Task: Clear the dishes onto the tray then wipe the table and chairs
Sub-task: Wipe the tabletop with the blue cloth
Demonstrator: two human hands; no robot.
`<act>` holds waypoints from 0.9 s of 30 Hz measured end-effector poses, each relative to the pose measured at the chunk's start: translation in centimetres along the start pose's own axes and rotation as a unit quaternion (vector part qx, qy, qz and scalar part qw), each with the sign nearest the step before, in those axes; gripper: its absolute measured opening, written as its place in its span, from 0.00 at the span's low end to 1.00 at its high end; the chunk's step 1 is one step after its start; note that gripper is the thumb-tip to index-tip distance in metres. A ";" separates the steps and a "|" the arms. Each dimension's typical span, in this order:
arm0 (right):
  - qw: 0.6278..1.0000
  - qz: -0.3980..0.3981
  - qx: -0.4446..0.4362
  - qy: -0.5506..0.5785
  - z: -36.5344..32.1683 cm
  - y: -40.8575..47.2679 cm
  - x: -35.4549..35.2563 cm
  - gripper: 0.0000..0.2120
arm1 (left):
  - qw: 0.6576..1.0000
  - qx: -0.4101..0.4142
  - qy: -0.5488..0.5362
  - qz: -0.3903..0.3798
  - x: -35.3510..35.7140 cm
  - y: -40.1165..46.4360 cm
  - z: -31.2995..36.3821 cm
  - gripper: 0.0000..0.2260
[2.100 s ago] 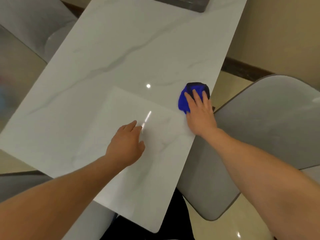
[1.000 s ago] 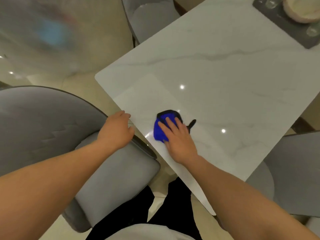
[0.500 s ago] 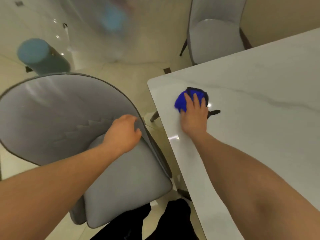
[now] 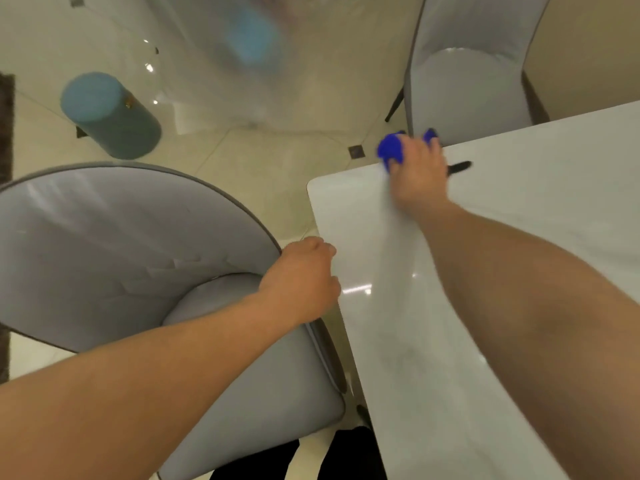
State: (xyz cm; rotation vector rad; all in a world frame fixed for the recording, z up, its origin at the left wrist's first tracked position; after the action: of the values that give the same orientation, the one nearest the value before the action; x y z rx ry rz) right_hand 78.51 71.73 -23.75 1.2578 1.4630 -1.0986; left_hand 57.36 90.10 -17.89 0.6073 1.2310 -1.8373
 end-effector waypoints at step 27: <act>0.991 0.019 0.133 -0.010 27.7 1.6 -7.3 0.31 | 0.949 -0.148 0.216 -0.176 8.4 11.6 15.6 0.71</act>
State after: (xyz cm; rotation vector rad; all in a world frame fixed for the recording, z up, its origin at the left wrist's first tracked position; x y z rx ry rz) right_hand 82.87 43.35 -22.63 1.4470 1.3025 -1.3093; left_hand 63.24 70.68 -23.92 0.6729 1.9760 -1.7997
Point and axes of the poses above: each hand's wrist, its own y-axis towards the middle knuckle, its own x-axis out of the palm, z = x × y, the point moved 9 cm from there along y, towards the middle knuckle
